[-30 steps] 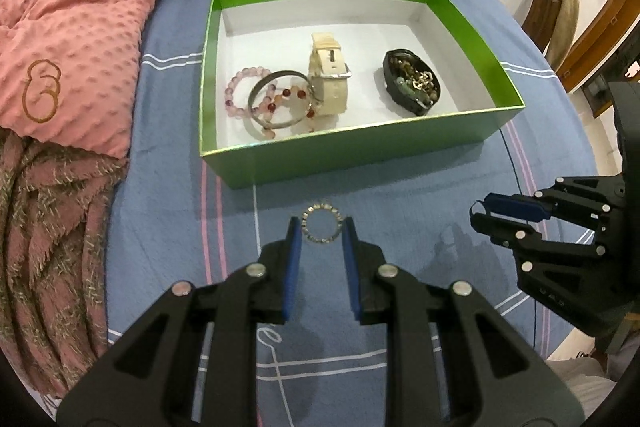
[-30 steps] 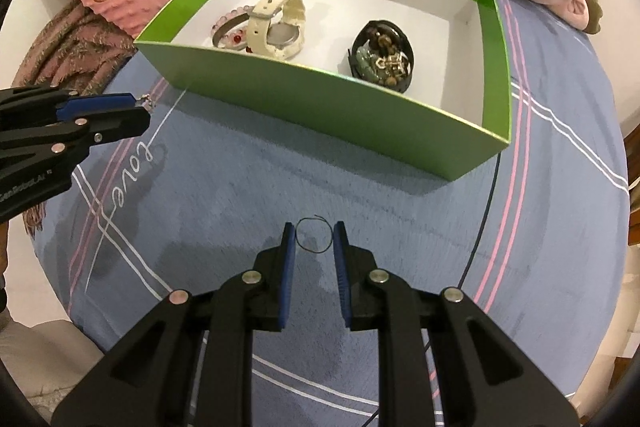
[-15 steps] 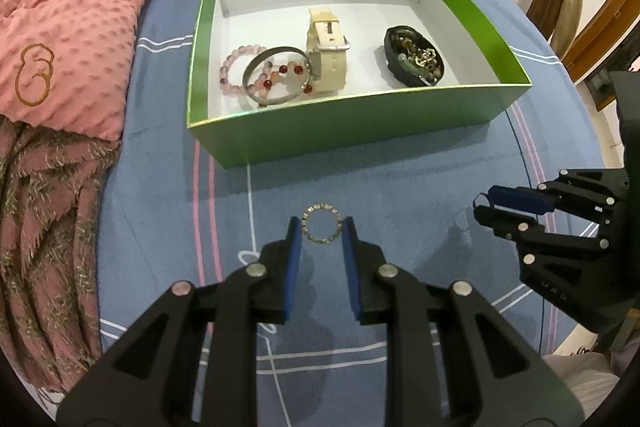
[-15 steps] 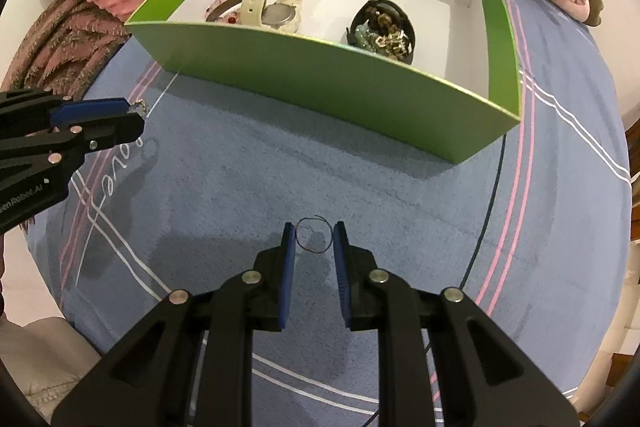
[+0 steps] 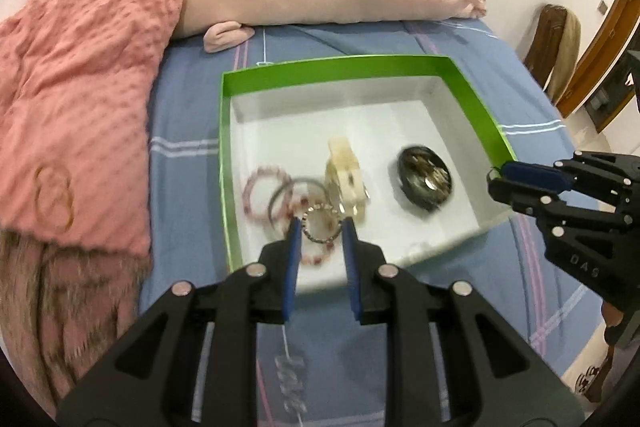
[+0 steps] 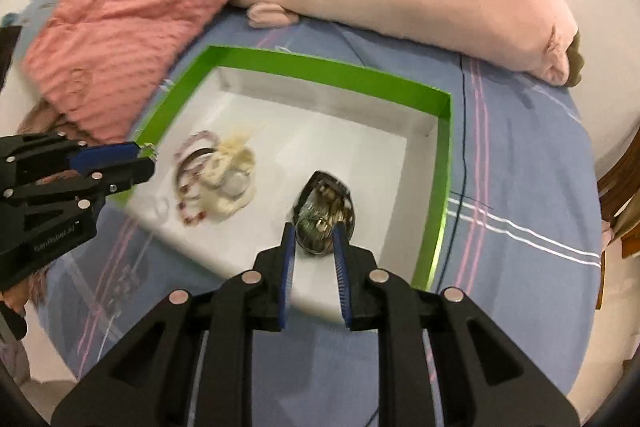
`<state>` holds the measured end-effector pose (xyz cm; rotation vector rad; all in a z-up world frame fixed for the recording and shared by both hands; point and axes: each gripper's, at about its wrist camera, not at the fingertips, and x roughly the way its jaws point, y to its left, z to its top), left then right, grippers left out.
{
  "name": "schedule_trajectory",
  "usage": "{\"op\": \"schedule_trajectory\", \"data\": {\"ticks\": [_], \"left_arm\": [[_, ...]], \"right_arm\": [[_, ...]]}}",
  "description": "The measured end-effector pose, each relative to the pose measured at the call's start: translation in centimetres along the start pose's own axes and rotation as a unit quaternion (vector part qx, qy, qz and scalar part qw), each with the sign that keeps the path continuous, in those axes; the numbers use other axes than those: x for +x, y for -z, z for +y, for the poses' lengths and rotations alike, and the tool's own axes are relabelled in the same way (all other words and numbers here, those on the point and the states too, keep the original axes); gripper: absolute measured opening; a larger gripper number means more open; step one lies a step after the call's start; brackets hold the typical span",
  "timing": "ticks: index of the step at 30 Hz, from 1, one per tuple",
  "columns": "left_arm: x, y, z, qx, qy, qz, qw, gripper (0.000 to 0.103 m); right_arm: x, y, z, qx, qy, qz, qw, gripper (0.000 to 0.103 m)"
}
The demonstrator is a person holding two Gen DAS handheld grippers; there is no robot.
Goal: Organize jewelry
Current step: 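Carry both rings into the green box and open both tools, then lift both open tools out of the box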
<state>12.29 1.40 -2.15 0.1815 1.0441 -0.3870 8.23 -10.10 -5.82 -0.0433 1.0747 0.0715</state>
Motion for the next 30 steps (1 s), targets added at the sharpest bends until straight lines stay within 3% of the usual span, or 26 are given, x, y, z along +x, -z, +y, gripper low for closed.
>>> {"op": "schedule_trajectory", "data": {"ticks": [4,14,15,16,18,20,22,27,30], "left_arm": [[3.8,-1.1,0.6,0.001,-0.021,0.033,0.9992,0.021],[7.1,-1.2,1.0,-0.004,-0.004,0.066,0.9978,0.021],[7.2,-1.1,1.0,-0.003,-0.003,0.066,0.9978,0.025],[7.3,-1.1,1.0,-0.003,-0.001,0.065,0.9979,0.029],[7.2,-1.0,1.0,-0.005,-0.008,0.06,0.9982,0.049],[6.5,-0.9,1.0,-0.005,-0.012,0.05,0.9986,0.051],[5.5,-0.8,0.8,-0.004,-0.017,0.04,0.9991,0.055],[2.3,-1.1,0.5,-0.006,-0.038,0.002,0.9992,0.08],[0.7,-1.0,0.2,-0.01,-0.044,-0.012,0.9989,0.087]], "right_arm": [[2.8,-0.5,0.1,0.008,-0.007,0.024,1.0,0.019],[5.6,-0.3,0.3,0.011,-0.002,0.051,0.999,0.019],[5.6,-0.2,0.3,0.009,-0.001,0.052,0.999,0.02],[5.6,-0.2,0.4,0.007,0.0,0.051,0.999,0.024],[5.4,-0.4,0.5,0.006,0.004,0.046,0.999,0.04],[4.3,-0.4,0.5,0.007,0.009,0.031,0.999,0.062],[3.3,-0.6,0.6,0.01,0.01,0.017,1.0,0.066],[-0.1,-1.1,0.5,0.021,0.027,-0.019,0.999,0.082],[-1.9,-1.0,0.7,0.024,0.043,-0.037,0.998,0.089]]}}
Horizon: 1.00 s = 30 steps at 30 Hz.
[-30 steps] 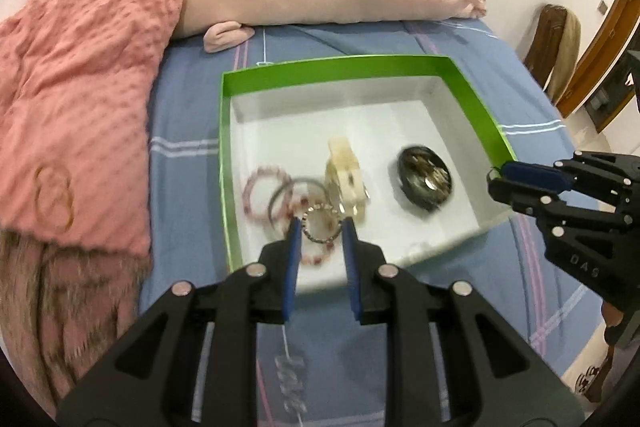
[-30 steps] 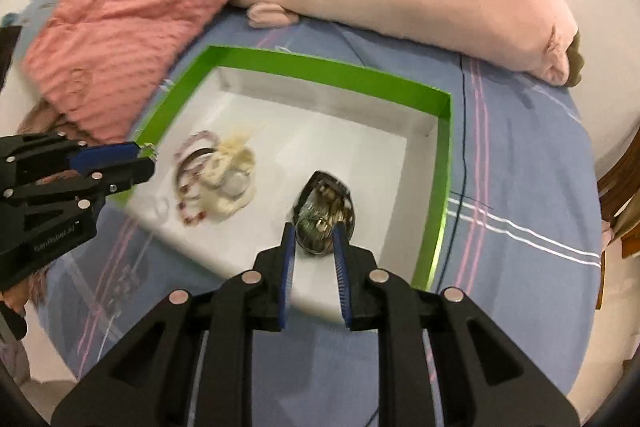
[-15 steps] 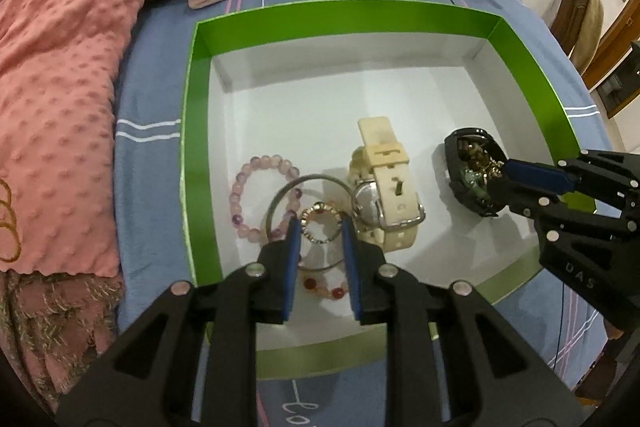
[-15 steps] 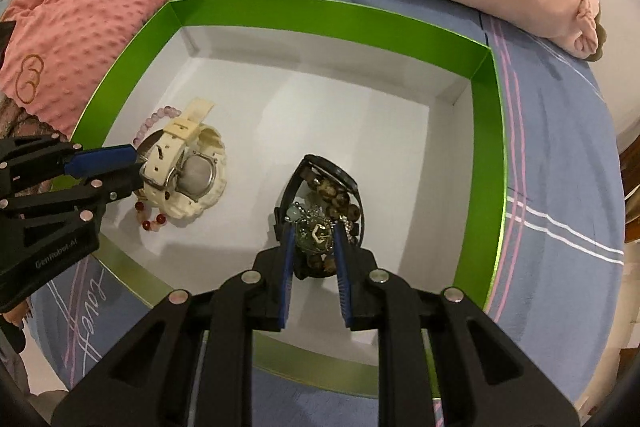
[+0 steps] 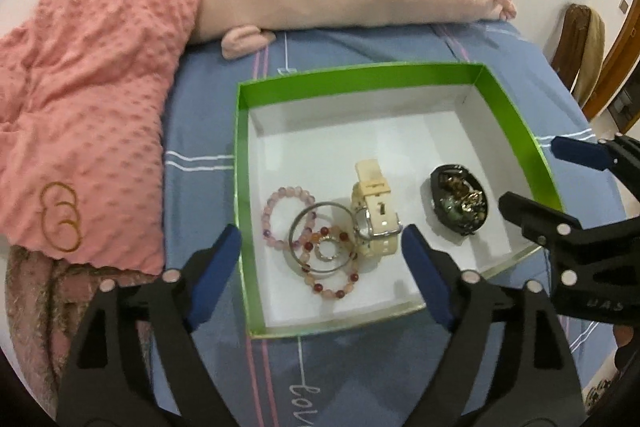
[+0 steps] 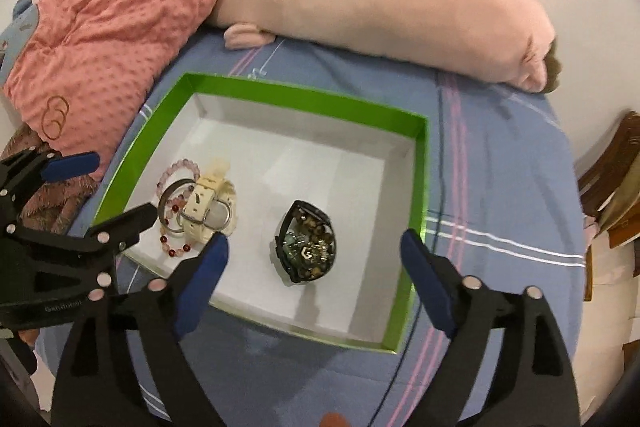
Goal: Organize jewelry
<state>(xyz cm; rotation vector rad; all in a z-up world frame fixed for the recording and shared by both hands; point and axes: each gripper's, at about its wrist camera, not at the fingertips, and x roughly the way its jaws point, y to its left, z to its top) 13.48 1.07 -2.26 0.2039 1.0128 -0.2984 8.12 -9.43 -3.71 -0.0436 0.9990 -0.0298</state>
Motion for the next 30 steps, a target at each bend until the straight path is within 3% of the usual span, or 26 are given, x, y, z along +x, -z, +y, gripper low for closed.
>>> {"op": "schedule_trajectory", "data": {"ticks": [30], "left_arm": [[-1.6,0.8,-0.7,-0.007,-0.006,0.004,1.0,0.091]], "right_arm": [[-1.3,1.6,-0.6,0.014,0.002,0.004,1.0,0.089]]}}
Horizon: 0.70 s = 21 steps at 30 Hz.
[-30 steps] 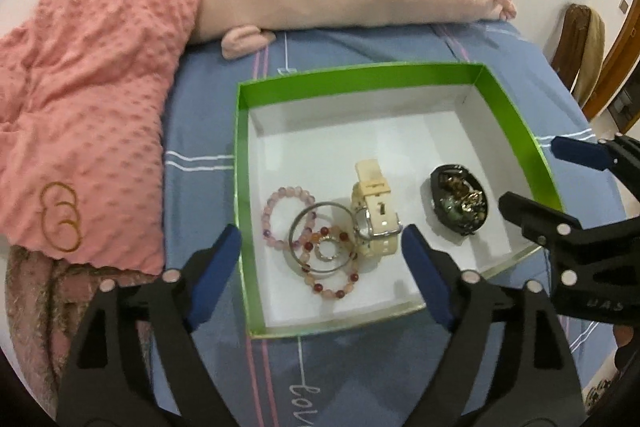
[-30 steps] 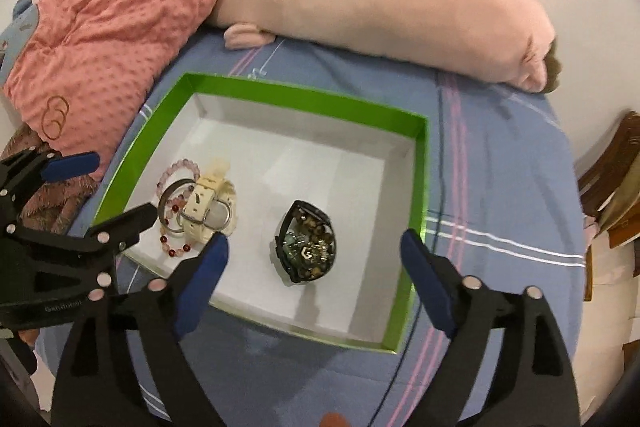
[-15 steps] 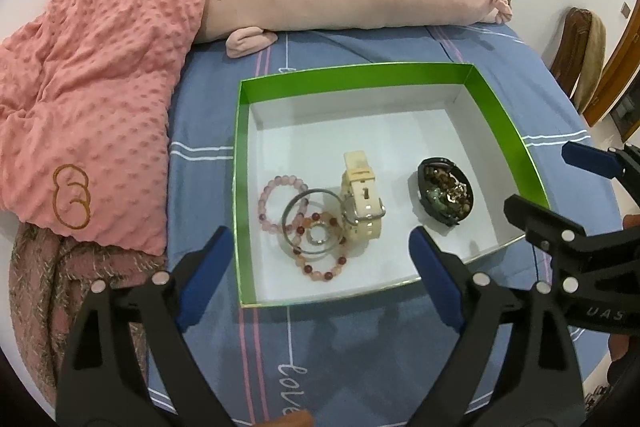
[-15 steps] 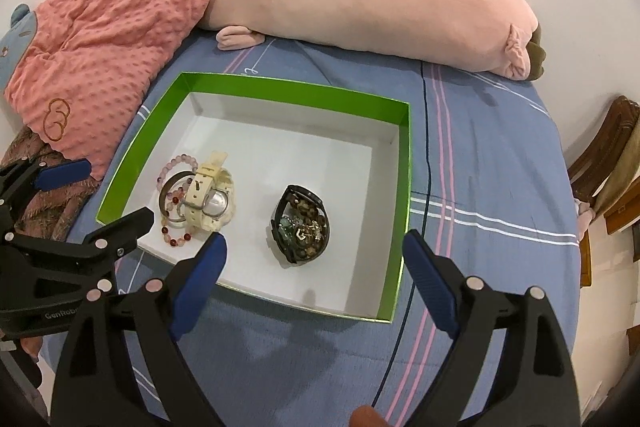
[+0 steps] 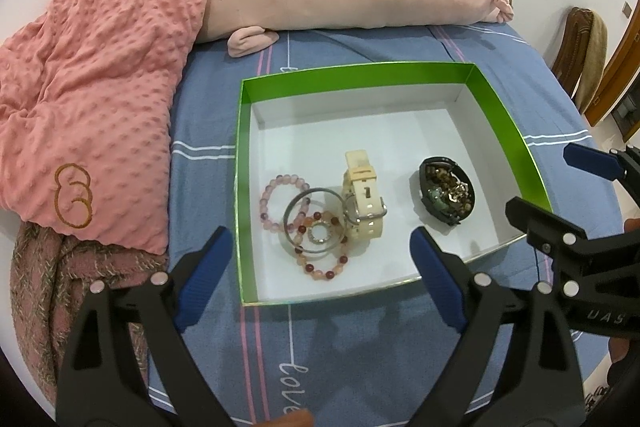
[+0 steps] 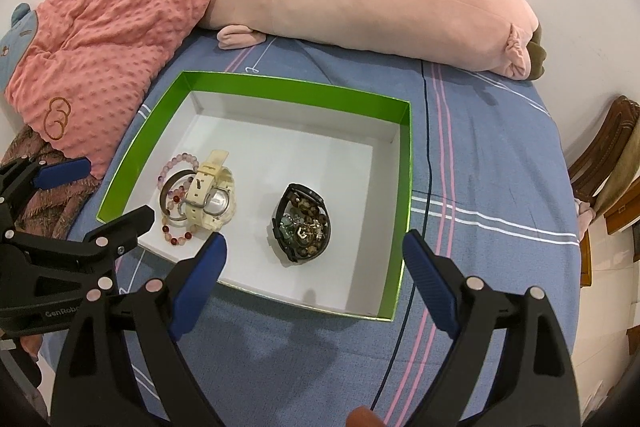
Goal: Organize jewelry
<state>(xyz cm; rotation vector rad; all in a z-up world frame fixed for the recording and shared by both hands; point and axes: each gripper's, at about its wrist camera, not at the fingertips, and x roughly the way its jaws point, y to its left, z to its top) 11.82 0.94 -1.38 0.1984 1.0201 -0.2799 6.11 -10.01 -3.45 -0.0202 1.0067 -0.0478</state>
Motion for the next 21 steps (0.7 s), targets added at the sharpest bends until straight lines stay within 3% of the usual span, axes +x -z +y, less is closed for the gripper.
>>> {"op": "schedule_trajectory", "data": {"ticks": [21], "left_arm": [[-0.02,0.02,0.15,-0.002,-0.002,-0.001,1.0,0.091]], "right_arm": [[-0.03,0.1,0.13,0.003,0.002,0.0,1.0,0.089]]}}
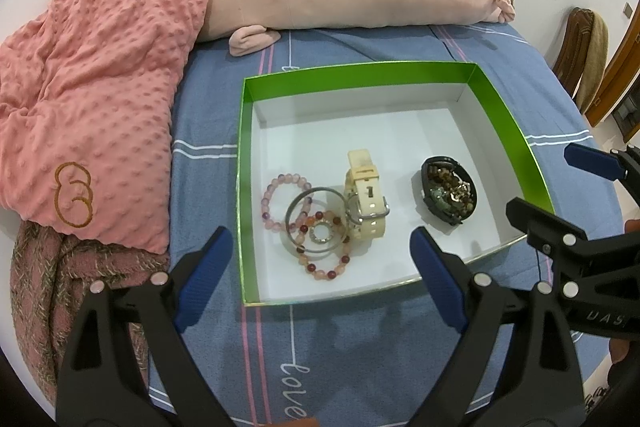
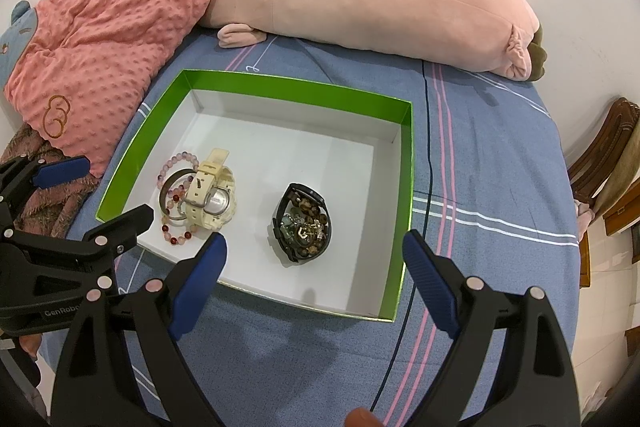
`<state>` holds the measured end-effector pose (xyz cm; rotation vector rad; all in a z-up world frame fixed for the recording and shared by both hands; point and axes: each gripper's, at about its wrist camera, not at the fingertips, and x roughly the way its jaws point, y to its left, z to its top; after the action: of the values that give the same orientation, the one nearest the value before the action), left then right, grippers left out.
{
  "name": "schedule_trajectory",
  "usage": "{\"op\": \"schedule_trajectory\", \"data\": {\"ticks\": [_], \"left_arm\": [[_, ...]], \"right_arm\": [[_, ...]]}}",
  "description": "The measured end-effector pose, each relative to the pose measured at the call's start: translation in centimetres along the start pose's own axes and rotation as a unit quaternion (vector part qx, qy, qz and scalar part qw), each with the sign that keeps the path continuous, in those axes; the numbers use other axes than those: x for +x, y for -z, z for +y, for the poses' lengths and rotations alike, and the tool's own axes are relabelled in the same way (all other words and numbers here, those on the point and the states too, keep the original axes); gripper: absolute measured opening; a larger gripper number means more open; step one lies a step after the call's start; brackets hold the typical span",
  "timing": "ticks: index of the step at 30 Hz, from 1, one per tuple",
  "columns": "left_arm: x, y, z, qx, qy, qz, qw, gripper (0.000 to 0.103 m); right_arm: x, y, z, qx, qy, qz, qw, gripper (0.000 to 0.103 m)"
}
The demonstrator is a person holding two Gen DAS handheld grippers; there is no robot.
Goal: Organize jewelry
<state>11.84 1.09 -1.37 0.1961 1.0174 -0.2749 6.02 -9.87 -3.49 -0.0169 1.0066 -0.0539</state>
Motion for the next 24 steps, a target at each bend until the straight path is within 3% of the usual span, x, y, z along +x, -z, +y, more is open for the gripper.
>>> {"op": "schedule_trajectory", "data": {"ticks": [24], "left_arm": [[0.03,-0.03,0.02,-0.002,-0.001,0.001,1.0,0.091]], "right_arm": [[0.11,-0.07,0.06,-0.002,0.0,0.001,1.0,0.089]]}}
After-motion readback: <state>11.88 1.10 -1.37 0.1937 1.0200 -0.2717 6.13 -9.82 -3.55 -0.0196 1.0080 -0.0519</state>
